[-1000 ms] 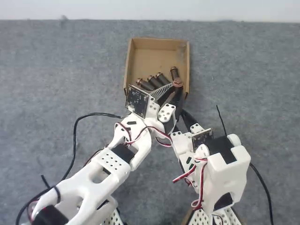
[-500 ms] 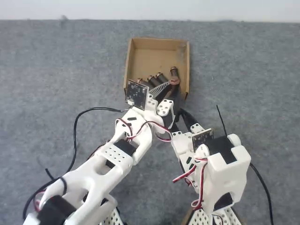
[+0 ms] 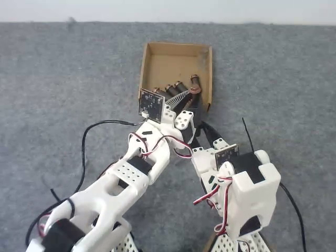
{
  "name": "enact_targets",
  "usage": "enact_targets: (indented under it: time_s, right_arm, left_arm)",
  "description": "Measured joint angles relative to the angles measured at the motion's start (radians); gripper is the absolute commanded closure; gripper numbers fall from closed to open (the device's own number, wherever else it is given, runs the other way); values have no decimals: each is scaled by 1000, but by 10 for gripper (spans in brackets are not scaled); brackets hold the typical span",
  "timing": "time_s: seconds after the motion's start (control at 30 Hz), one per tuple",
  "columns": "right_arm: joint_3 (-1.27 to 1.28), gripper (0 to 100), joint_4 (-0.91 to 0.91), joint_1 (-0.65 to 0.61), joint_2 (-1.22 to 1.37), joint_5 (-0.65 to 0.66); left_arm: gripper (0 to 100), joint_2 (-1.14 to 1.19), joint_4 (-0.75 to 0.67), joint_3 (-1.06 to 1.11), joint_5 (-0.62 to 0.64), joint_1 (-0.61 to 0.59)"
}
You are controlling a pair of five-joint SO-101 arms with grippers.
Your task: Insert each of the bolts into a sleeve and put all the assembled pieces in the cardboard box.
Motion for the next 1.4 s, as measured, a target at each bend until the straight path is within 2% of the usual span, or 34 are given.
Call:
enact_targets:
  time_s: [0.23,0.4,1.2,1.27,1.4]
  right_arm:
    - [0,992,0,0,0,107]
    - [0,992,2,5,2,117]
    - [3,993,-23,25,0,120]
    - [3,993,-23,25,0,120]
    - [3,993,-23,25,0,120]
  left_arm:
    - [989,9,0,0,0,0]
    - [989,121,-3,-18,2,15]
    - [987,66,-40,167,-2,68]
    - [959,66,-41,167,-2,68]
    - [811,60,-41,173,-2,69]
